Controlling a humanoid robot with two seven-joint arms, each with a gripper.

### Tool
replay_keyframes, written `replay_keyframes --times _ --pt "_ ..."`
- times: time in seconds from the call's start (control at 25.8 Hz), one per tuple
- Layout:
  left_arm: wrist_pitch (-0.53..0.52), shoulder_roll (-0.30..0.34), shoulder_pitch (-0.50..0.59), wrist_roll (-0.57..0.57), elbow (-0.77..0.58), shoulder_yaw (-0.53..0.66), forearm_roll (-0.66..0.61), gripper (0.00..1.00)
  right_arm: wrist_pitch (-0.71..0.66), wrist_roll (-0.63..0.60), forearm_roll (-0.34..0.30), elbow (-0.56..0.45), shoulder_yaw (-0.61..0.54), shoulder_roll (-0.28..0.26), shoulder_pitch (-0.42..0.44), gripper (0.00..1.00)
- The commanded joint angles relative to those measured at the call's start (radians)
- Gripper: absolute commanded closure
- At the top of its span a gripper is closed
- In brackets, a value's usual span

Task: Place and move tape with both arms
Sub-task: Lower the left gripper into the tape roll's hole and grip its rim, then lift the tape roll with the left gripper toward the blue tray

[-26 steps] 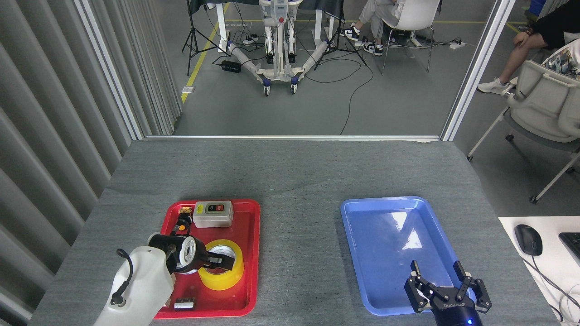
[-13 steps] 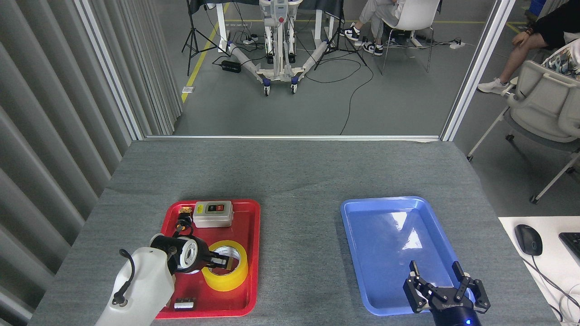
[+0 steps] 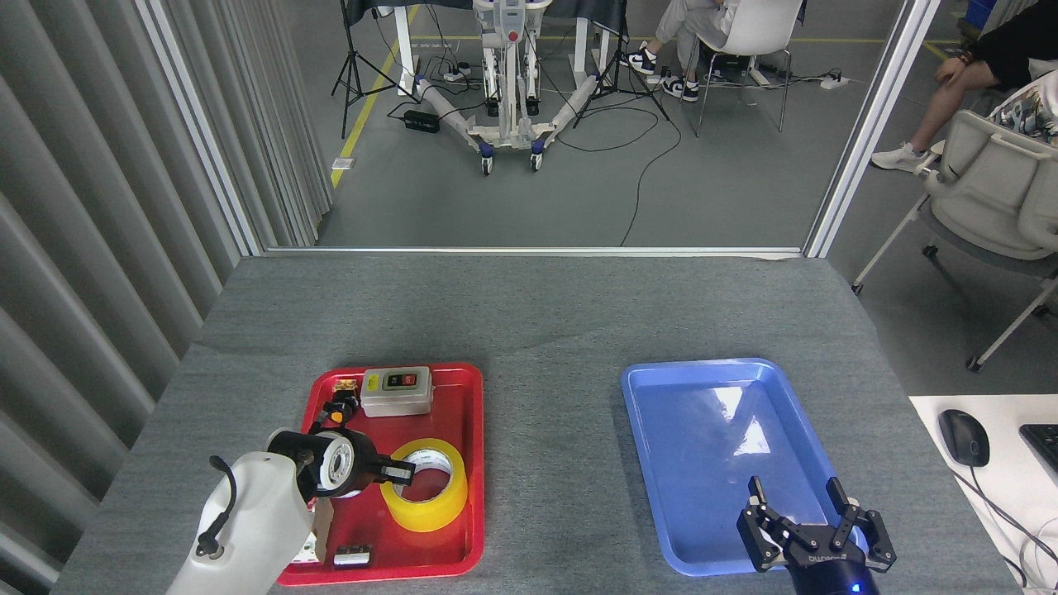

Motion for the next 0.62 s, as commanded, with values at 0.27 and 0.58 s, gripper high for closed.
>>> replay_keyframes --times 0.27,0.58 --pt "-0.017 0.009 0.002 -0.001 -0.001 0.007 0.017 0.8 0.0 0.002 -0.003 0.0 -0.002 -0.006 0.002 0.0" --pt "-0.3 0.07 0.039 -0.01 -0.04 0.104 0.197 1.0 0.001 0.002 -0.003 0.0 -0.002 -0.006 0.002 0.0"
